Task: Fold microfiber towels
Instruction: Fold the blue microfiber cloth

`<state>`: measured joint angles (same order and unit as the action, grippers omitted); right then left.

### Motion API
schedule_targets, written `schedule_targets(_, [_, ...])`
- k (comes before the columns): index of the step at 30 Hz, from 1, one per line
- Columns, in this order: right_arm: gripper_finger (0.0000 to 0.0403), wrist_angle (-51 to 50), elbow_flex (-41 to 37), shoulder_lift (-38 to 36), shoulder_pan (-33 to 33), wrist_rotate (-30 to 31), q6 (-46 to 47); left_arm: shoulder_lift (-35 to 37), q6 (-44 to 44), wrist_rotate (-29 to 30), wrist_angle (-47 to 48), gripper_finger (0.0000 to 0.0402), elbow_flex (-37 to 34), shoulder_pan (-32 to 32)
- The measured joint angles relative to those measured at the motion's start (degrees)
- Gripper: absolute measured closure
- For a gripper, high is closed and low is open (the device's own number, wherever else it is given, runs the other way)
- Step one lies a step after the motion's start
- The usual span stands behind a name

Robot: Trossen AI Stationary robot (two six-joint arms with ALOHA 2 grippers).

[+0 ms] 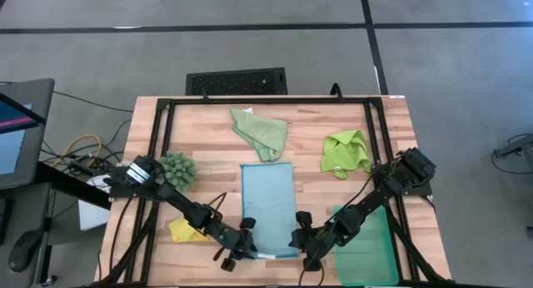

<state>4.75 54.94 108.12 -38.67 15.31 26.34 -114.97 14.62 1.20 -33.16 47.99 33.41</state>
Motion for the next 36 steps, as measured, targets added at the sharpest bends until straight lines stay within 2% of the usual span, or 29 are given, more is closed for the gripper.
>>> schedule_targets(4, [0.0381,2.8,0.0,0.0,-0.4,2.2,-2.5,-1.2,0.3,-2.0,-1.8,0.0288,0.1,0.0])
schedule_targets(8, [0.0386,10.1,0.0,0.0,-0.3,2.8,-3.8,-1.1,0.5,-2.1,-1.4,0.0288,0.2,0.0])
schedule_targets(11, [0.0389,15.5,0.1,2.7,0.9,2.4,-2.9,-1.1,0.5,-2.3,-1.3,0.0288,0.2,0.0])
schedule_targets(17, [0.0389,21.5,0.1,9.1,3.3,-3.4,-1.7,-0.9,3.0,-2.9,-1.2,0.0283,0.2,-0.7])
schedule_targets(19, [0.0388,22.1,0.8,10.5,3.8,-4.1,-0.9,0.0,4.5,-5.3,-0.2,0.0274,0.1,-1.6])
schedule_targets(23, [0.0390,19.8,0.7,10.4,4.7,-2.9,0.1,3.1,5.9,-15.5,3.5,0.0254,-0.1,-3.7])
schedule_targets(26, [0.0391,18.3,0.8,10.0,5.0,0.5,0.6,7.2,6.0,-18.0,10.2,0.0249,-0.1,-5.1])
schedule_targets(28, [0.0390,18.1,0.8,10.1,5.1,1.4,0.7,9.9,5.7,-17.2,16.2,0.0249,-0.1,-5.9])
schedule_targets(30, [0.0388,18.1,0.8,10.1,5.1,1.5,0.7,12.9,4.7,-13.7,21.9,0.0251,-0.1,-6.7])
schedule_targets(34, [0.0387,17.7,0.8,10.1,5.1,1.8,0.7,17.1,2.0,-1.0,26.3,0.0259,0.0,-7.3])
schedule_targets(36, [0.0388,17.6,0.8,10.1,5.1,1.9,0.7,17.4,0.4,4.3,24.1,0.0267,0.0,-7.3])
